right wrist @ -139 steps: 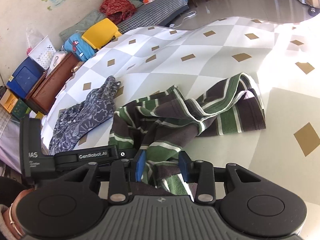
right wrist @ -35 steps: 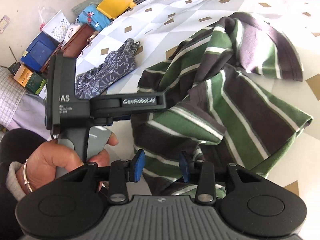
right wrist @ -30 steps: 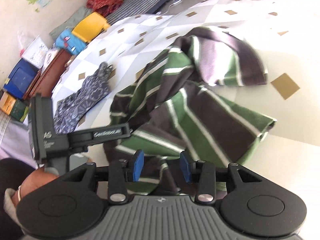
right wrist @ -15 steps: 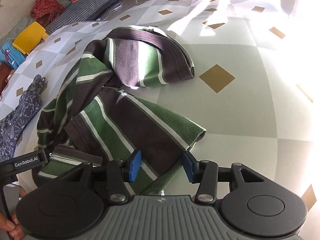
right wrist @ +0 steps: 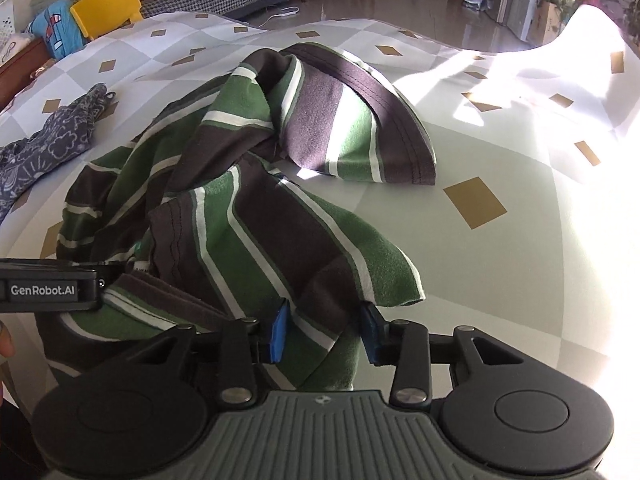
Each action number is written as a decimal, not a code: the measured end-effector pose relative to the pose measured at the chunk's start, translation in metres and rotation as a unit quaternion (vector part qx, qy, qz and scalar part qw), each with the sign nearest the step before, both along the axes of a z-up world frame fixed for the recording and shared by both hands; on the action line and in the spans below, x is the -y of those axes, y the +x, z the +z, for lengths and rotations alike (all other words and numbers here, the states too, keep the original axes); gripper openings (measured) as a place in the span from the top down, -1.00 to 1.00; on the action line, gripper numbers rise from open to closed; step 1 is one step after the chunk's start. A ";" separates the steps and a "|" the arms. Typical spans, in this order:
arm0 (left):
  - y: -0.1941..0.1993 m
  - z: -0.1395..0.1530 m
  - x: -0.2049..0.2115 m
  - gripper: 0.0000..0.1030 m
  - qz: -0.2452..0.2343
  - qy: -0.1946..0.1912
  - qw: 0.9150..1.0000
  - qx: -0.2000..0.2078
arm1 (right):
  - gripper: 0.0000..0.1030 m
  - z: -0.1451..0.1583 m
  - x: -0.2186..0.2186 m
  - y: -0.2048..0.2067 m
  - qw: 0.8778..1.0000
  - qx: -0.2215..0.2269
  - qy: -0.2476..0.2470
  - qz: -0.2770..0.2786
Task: Fold clothes
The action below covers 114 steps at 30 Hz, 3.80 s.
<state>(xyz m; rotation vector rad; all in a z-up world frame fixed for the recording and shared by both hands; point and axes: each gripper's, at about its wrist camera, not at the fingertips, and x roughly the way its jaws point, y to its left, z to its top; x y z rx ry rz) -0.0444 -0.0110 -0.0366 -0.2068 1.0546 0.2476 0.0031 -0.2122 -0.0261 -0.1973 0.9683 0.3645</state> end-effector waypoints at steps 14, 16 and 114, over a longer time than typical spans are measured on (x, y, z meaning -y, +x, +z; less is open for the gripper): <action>-0.008 0.001 0.020 -0.95 -0.025 -0.010 1.000 -0.015 | 0.76 -0.003 -0.011 0.024 0.994 0.062 -0.090 0.009; -0.008 0.002 0.026 -0.95 -0.031 -0.013 0.999 -0.017 | 0.76 -0.001 -0.006 0.033 0.994 0.061 -0.094 -0.005; 0.095 0.030 0.039 -0.90 -0.111 0.051 0.992 0.031 | 0.24 0.026 0.037 0.104 0.995 0.045 -0.002 -0.090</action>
